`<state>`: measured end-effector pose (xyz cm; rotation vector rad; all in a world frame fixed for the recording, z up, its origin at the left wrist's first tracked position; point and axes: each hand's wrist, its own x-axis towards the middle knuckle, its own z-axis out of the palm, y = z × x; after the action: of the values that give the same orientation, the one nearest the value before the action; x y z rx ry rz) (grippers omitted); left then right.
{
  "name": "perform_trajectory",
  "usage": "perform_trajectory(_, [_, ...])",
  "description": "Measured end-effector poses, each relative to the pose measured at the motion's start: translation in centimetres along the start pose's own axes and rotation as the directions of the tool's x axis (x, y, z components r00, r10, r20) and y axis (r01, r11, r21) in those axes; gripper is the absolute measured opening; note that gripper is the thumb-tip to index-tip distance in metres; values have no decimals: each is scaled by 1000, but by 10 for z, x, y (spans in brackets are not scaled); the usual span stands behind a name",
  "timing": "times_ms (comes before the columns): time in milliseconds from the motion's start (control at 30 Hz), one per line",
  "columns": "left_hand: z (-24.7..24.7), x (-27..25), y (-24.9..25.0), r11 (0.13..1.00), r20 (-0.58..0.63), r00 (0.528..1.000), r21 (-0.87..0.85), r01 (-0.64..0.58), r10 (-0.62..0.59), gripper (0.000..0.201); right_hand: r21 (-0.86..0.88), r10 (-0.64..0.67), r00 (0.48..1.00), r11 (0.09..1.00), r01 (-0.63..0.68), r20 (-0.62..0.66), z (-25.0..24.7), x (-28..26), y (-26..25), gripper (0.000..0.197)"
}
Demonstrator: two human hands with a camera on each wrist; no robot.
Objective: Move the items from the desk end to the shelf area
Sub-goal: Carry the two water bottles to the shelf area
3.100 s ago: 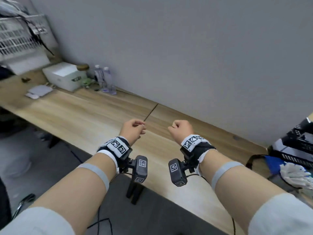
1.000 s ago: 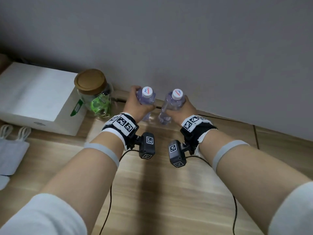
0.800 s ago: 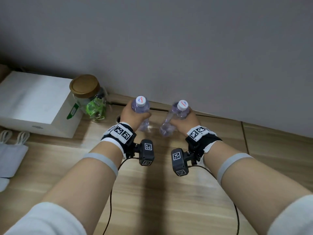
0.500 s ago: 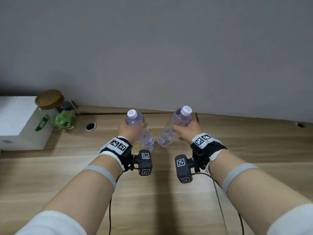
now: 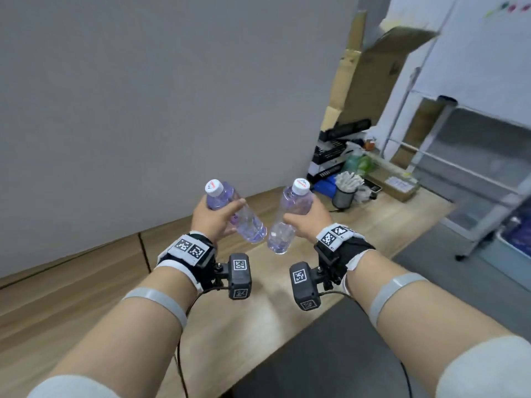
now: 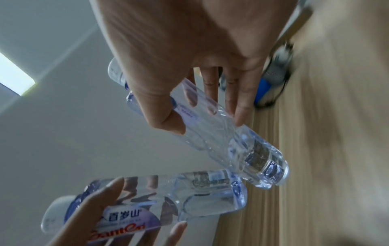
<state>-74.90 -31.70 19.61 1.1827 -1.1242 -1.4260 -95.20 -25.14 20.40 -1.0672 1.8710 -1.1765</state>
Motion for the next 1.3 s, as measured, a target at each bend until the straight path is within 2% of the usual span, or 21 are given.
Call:
perform_trajectory(167, [128,3,8,995,190,978,31,-97,89,40,49,78,983,996,-70,-169,-113,17,35,55])
perform_trajectory(267, [190,14,1,996,286,956,37,-86,72,35,69,124,958,992,-109,-260,-164,29,60,57])
perform_trajectory(400, [276,33,-16,997,391,920,55,-62,35,35,107,210,920,977,-185,-330,-225,61,104,78])
perform_trajectory(467, [318,48,-27,998,418,908,55,-33,7,35,78,232,901,973,-219,-366,-255,82,120,77])
perform_trajectory(600, [399,98,-60,997,445,895,69,-41,6,37,24,251,886,965,-263,-389,-312,132,137,54])
perform_trajectory(733, [468,150,-87,994,433,901,98,-38,-8,42,-24,261,882,956,-294,-393,-355,197,157,61])
perform_trajectory(867, [518,195,-109,970,447,893,233,-66,-47,50,-87,287,883,936,-340,-370,-387,255,165,73])
perform_trajectory(1000, [540,223,-127,936,424,899,349,-51,-109,63,-182,299,905,914,-363,-302,-398,304,177,61])
perform_trajectory(1233, [544,252,-161,902,333,923,431,33,-193,68,-342,276,960,899,-275,-48,-398,385,208,57])
perform_trajectory(1300, [547,254,-165,885,292,936,464,41,-197,63,-375,265,964,896,-237,23,-399,407,212,54])
